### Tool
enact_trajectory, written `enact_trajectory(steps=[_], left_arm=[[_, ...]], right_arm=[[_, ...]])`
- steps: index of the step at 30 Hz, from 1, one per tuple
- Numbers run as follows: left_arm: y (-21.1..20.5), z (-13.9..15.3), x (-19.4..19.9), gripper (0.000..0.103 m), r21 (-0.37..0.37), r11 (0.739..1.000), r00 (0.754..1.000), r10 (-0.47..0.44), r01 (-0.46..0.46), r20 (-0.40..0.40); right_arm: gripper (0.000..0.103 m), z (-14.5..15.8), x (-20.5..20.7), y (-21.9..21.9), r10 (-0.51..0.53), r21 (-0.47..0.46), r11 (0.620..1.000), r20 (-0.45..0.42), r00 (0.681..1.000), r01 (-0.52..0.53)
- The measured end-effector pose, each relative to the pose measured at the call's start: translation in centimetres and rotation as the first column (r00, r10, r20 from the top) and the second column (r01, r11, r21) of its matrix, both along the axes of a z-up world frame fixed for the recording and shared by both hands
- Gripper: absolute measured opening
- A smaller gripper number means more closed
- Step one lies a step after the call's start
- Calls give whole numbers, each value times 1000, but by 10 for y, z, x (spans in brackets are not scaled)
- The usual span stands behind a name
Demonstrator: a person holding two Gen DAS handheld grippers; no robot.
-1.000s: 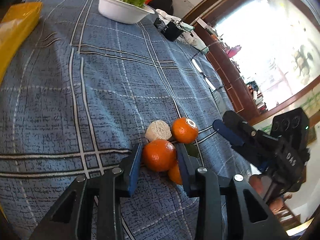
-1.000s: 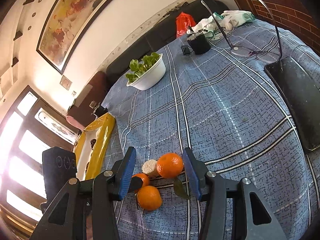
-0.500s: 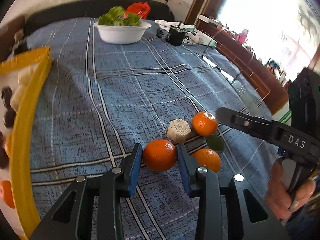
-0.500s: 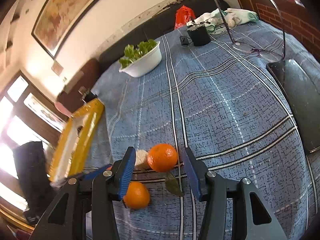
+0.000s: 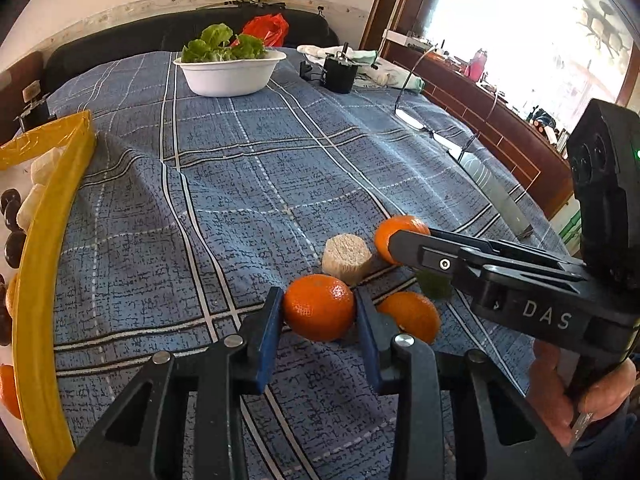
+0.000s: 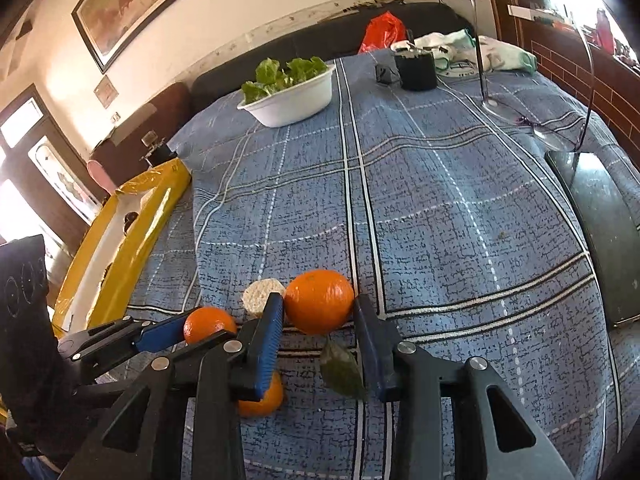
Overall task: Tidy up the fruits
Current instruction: 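Hold the tangerine in the left tool while the right tool grasps a leafy tangerine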
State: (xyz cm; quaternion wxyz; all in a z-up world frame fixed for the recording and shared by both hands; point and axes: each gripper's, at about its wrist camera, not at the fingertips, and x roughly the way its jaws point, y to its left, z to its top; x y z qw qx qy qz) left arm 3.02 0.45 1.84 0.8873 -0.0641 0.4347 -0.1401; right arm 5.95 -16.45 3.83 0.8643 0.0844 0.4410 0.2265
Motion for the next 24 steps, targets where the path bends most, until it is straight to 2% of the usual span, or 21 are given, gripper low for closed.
enact_trajectory(steps=[2,5,10,14,16,18,20,24], left_arm=[[1,2,0,34,-9,1000,1000,7,-7,10],[6,5,0,34,-24,999,999,25,-25,28],[11,5,1,34,-32,998,999,46,-46,24],[13,7,0,34,-40,998,998,55,-54,28],[15,7,1,34,-44,997,998,61,-60,25],[16,6,1,34,-48,997,998,65,-64,21],[18,6,1,34,-54,996,997,70,-69,19],[21,8,0,34,-66,995,996,81,-80,25]], right_arm=[[38,3,-2,-3,-9,16,1000,12,1000,9],[28,9,-4,-6,-10,47,999,30,999,9],[28,11,-5,-2,-12,22,1000,37,999,11],[28,11,-1,-13,-53,69,996,24,998,51],[31,11,1,-23,-87,107,991,10,996,85],[41,10,4,-33,-120,148,982,-11,993,121],[45,9,5,-36,-132,159,978,-21,991,133],[45,8,5,-27,-93,134,986,-18,995,95]])
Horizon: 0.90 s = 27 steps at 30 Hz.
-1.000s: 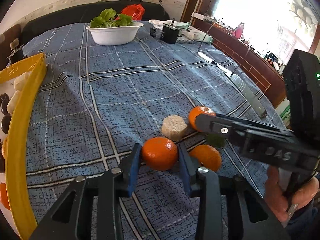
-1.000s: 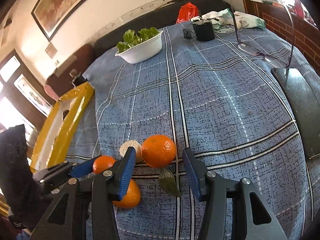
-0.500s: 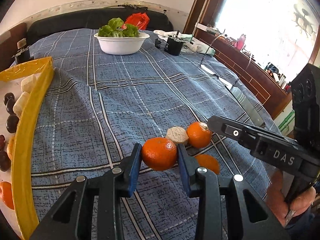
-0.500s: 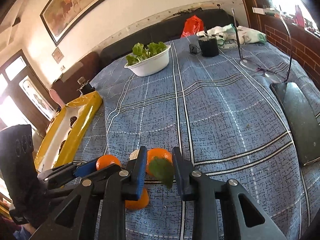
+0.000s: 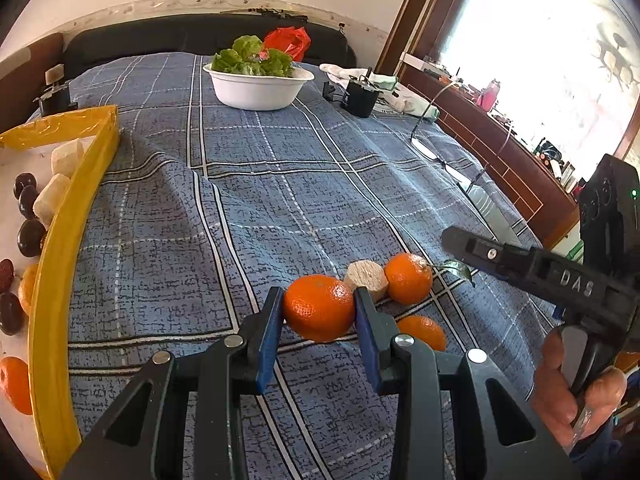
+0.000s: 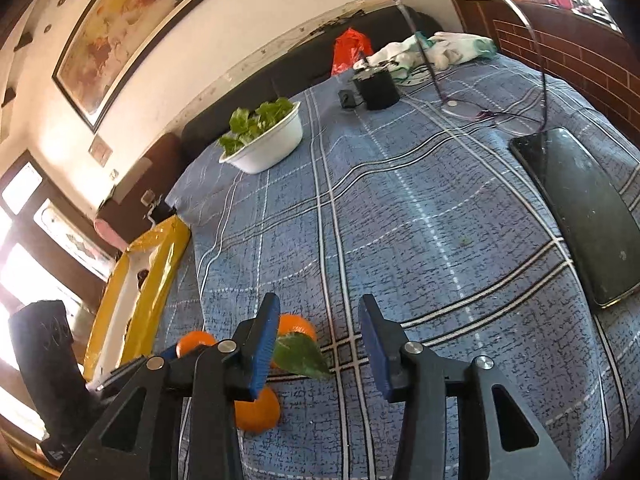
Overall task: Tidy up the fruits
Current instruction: 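Hold the tangerine in the left tool while the right tool grasps a leafy tangerine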
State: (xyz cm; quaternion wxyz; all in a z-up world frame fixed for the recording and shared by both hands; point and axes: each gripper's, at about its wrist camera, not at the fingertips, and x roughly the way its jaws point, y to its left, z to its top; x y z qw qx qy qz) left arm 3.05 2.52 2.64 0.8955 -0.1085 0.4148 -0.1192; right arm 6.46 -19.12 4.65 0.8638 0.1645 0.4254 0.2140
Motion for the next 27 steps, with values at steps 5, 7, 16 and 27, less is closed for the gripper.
enact_trajectory(steps=[5,7,16,27], left_arm=[[4,1,-2,34,-11,1000,1000,11,-11,4],[4,2,-3,34,-14,1000,1000,11,-11,7],[4,4,-4,34,-16,1000,1000,10,-10,12],[4,3,-3,34,-15,1000,1000,17,-16,10]], right_arm=[[49,-1,-6,26,73,-118,991,35,997,-69],[50,-5,-7,35,99,-175,980,33,995,-91],[40,-14,-7,42,121,-206,972,16,993,-115],[40,-5,-7,28,78,-127,989,37,996,-72]])
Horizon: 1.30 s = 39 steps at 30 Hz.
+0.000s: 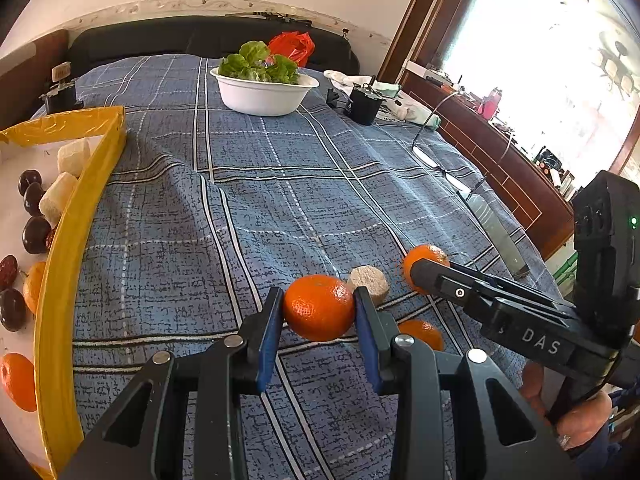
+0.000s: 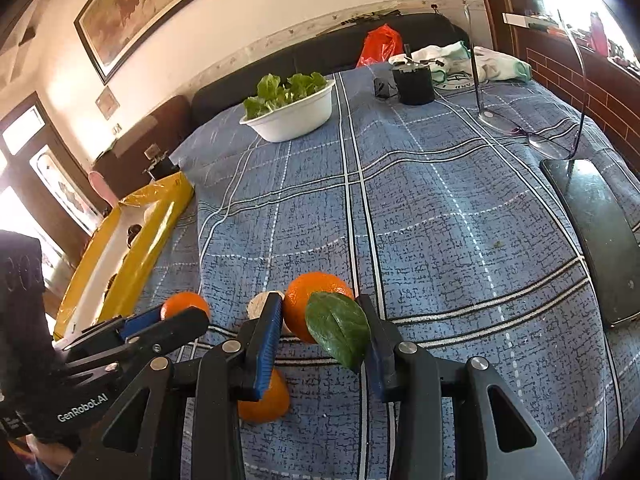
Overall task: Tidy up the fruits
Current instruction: 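Hold the tangerine in the left tool while the right tool grasps a leafy tangerine, then carry the tangerine in the left tool while the right tool carries its tangerine to the tray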
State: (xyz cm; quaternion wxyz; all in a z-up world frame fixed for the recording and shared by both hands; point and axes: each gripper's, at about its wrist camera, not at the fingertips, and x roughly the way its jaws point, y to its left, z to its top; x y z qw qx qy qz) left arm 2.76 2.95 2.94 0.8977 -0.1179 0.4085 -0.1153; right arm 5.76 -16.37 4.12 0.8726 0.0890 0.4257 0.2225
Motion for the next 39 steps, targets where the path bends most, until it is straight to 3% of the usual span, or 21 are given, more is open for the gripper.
enact_trajectory(steps=[26,39], left_arm=[[5,3,0,34,-4,1000,1000,17,-17,9],[39,30,-22,34,-54,994,992,95,-91,80]], right_arm=[[40,6,-6,-4,1,15,1000,25,1000,-1],[40,8,-5,-2,-14,5,1000,35,999,14]])
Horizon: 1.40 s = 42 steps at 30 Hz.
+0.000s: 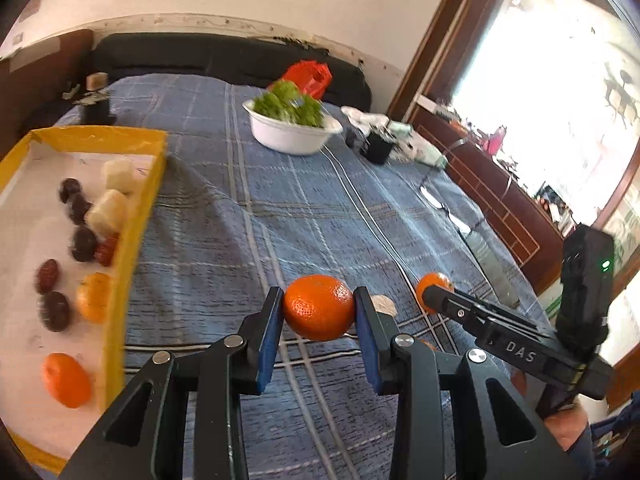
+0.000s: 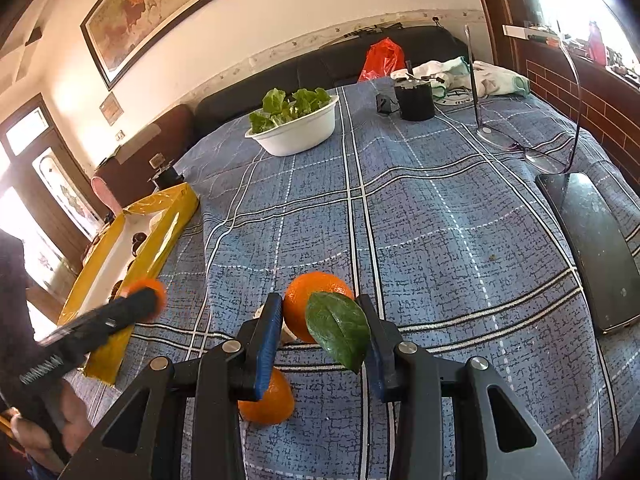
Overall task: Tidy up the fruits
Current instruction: 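Carry the tangerine in the left tool while the right tool carries its tangerine to the tray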
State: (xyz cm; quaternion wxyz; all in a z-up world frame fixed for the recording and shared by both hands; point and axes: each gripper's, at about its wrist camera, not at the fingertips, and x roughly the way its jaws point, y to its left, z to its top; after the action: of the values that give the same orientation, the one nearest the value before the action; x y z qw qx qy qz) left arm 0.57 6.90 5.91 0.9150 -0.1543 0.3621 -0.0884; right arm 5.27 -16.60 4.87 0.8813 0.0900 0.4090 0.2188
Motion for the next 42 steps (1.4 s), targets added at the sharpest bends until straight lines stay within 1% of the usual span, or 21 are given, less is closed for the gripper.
enact_trajectory(steps=[4,8,10,11,13,15,16,18,20,21,23,26,28,30,34,36,38,42], left_arm=[[28,11,-13,34,1,998,998,56,-56,20],[75,25,-25,34,-2,988,987,156,-156,30],[96,30,-30,34,8,981,980,195,-195,35],[112,33,-32,34,20,973,973,228,-228,31],[134,35,-34,34,35,963,964,266,-267,11],[159,35,-32,34,45,953,953,302,-301,-17],[171,34,-30,34,52,947,947,319,-317,-28],[190,30,-25,34,70,939,938,341,-337,-61],[209,24,-20,34,66,934,929,356,-351,-96],[215,20,-19,34,63,933,926,360,-355,-113],[225,12,-16,34,65,927,916,376,-371,-139],[231,-1,-17,34,63,924,908,383,-378,-170],[231,-6,-18,34,52,928,911,372,-368,-177],[229,-9,-16,34,55,930,912,367,-363,-184],[224,-16,-8,34,62,939,915,342,-337,-214],[222,-20,-5,34,70,943,916,334,-327,-224],[222,-23,-4,34,66,945,917,326,-319,-230],[222,-30,-2,34,61,948,917,317,-312,-244]], right_arm=[[40,5,-3,6,18,21,1000,-19,1000,-17],[41,18,-14,32,85,17,996,-16,996,-85],[41,28,-22,56,158,19,987,-14,987,-158],[41,33,-26,68,190,13,982,-7,982,-190],[41,40,-31,90,241,0,970,0,970,-241],[41,48,-35,123,316,-7,949,3,949,-316],[41,49,-37,132,334,-11,943,3,943,-334],[41,55,-40,165,390,-19,921,3,921,-390],[41,59,-40,199,436,-39,899,10,900,-436],[41,59,-39,213,445,-46,895,7,896,-444],[41,57,-30,240,469,-31,882,-22,883,-470],[41,51,-8,270,453,-21,890,-63,889,-455],[41,45,11,286,441,0,897,-100,892,-443],[41,37,26,304,438,21,898,-149,886,-440],[41,22,42,328,414,36,908,-210,885,-416],[41,11,51,342,409,40,910,-253,877,-413],[41,5,53,351,411,26,907,-268,871,-420],[41,-3,53,365,401,-43,904,-261,878,-426]])
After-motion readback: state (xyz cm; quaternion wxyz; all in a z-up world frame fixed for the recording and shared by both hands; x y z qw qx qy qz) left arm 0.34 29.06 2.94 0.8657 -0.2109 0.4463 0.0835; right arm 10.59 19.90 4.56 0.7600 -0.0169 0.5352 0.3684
